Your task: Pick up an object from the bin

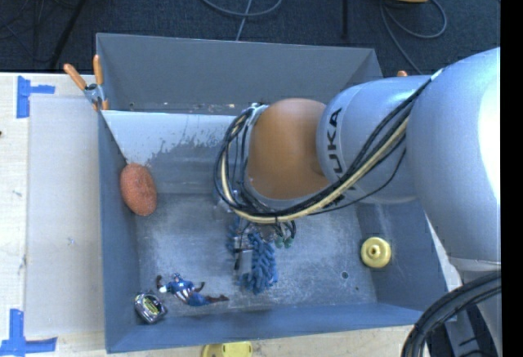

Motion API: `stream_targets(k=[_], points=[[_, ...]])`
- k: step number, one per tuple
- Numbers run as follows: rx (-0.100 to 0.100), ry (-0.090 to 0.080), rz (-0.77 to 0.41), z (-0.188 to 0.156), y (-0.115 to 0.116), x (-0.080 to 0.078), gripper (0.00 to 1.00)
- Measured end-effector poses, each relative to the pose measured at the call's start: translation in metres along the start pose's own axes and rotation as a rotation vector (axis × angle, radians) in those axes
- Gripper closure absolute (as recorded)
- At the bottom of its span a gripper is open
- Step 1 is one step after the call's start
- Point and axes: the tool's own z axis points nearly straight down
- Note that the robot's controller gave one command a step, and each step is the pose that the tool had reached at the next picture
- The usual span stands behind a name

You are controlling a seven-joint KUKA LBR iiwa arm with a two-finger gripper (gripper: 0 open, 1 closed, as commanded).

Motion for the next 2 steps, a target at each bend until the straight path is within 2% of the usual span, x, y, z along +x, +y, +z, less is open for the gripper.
stream_targets(k=[1,2], points=[[0.000,0.009,0.126,0.000,-0.033,0.027,0.00],[0.001,-0.001,0.044,0.002,-0.046,0.043,0.00]])
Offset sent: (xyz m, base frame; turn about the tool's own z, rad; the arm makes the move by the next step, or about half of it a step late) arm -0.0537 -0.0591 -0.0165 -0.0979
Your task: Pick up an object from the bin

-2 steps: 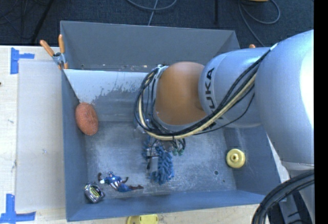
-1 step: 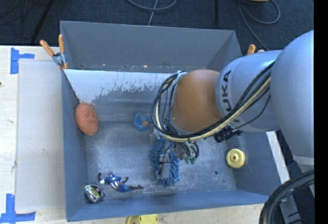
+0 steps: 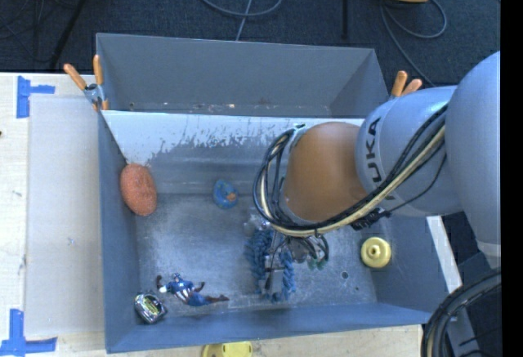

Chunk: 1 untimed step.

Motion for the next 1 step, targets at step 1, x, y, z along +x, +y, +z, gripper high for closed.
stream_targets(k=[1], points=[[-0.001,0.003,-0.133,0.0081,-0.0104,0.0052,0.00]])
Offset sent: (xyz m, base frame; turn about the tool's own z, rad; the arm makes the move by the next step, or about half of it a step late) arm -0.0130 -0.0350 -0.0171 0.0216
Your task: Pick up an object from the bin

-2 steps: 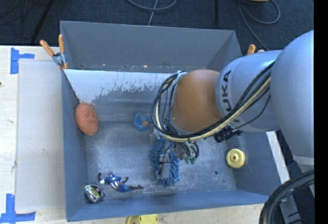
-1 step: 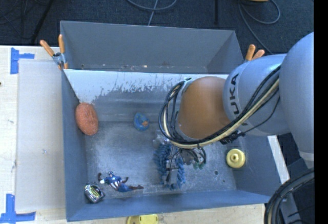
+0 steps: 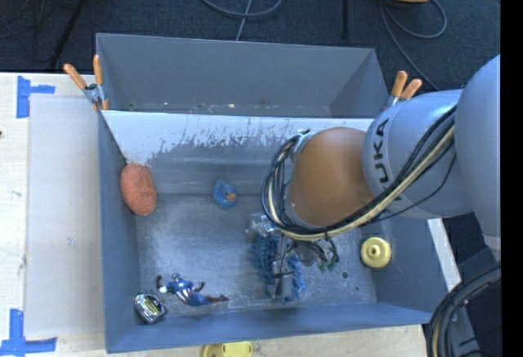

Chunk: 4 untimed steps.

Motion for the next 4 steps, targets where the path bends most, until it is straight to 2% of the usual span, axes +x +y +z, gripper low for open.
stream_targets(k=[1,2,3,4], points=[[0.000,-0.001,0.198,0.004,-0.010,0.006,0.00],[0.000,-0.001,0.081,0.007,-0.026,0.026,0.00],[0.000,-0.001,-0.018,0.008,-0.040,0.021,0.00],[0.000,-0.001,0.065,0.006,-0.068,0.049,1.00]])
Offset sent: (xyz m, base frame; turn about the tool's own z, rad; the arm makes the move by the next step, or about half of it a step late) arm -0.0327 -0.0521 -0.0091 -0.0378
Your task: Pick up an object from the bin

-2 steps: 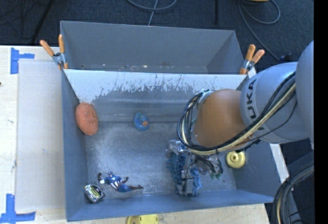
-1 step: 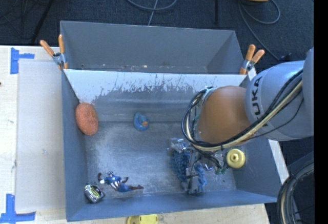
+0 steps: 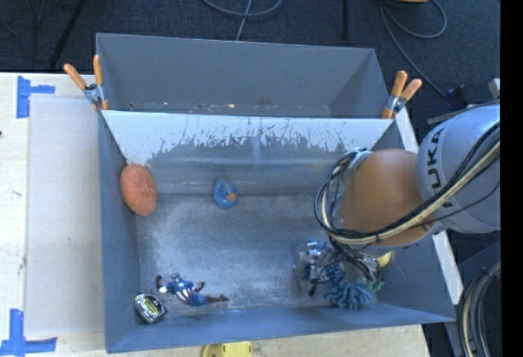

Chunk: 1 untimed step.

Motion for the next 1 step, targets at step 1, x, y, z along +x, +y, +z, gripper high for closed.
stream_targets(k=[1], points=[[0.000,0.000,0.001,0.0000,-0.0001,0.0000,1.00]])
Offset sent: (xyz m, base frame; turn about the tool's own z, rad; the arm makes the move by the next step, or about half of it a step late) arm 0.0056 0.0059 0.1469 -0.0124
